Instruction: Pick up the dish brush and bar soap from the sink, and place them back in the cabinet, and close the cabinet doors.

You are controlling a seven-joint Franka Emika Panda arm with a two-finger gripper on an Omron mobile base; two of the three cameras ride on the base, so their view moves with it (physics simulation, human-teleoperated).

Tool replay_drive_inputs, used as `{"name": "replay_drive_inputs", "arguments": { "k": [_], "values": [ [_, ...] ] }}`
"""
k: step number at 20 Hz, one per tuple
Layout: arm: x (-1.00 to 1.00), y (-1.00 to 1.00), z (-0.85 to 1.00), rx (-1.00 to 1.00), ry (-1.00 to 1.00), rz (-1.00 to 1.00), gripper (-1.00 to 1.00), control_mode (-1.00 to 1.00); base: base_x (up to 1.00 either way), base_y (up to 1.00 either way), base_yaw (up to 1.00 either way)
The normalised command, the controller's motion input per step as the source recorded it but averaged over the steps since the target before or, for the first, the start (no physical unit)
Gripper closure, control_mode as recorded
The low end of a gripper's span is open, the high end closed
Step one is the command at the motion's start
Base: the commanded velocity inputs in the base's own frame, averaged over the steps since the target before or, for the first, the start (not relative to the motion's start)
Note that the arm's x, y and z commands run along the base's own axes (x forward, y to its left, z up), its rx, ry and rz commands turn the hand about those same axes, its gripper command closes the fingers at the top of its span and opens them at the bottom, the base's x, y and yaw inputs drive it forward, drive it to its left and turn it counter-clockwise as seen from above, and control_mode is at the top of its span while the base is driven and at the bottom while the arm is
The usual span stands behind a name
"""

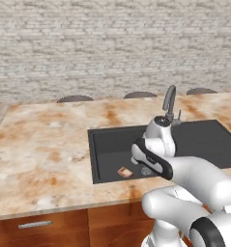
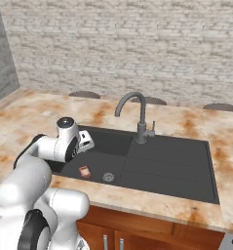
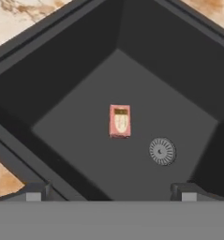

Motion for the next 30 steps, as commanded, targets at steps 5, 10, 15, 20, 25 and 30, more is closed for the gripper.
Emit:
{"name": "replay_drive_inputs", "arguments": {
  "k": [5,10,15,20,25,30],
  "values": [
    [0.22,0.13,-0.24,0.0,0.0,0.0,-1.0,-1.0,0.0,0.0,0.0],
    [0.22,0.08,-0.22,0.0,0.0,0.0,-1.0,-1.0,0.0,0.0,0.0],
    [0.28,0.02,-0.22,0.0,0.0,0.0,-1.0,-1.0,0.0,0.0,0.0],
    [0.15,0.0,-0.14,0.0,0.0,0.0,-1.0,-1.0,0.0,0.0,0.0],
    [0.18,0.0,-0.24,0.0,0.0,0.0,-1.0,-1.0,0.0,0.0,0.0],
    [0.17,0.0,-0.22,0.0,0.0,0.0,-1.0,-1.0,0.0,0.0,0.0]
  ]
}}
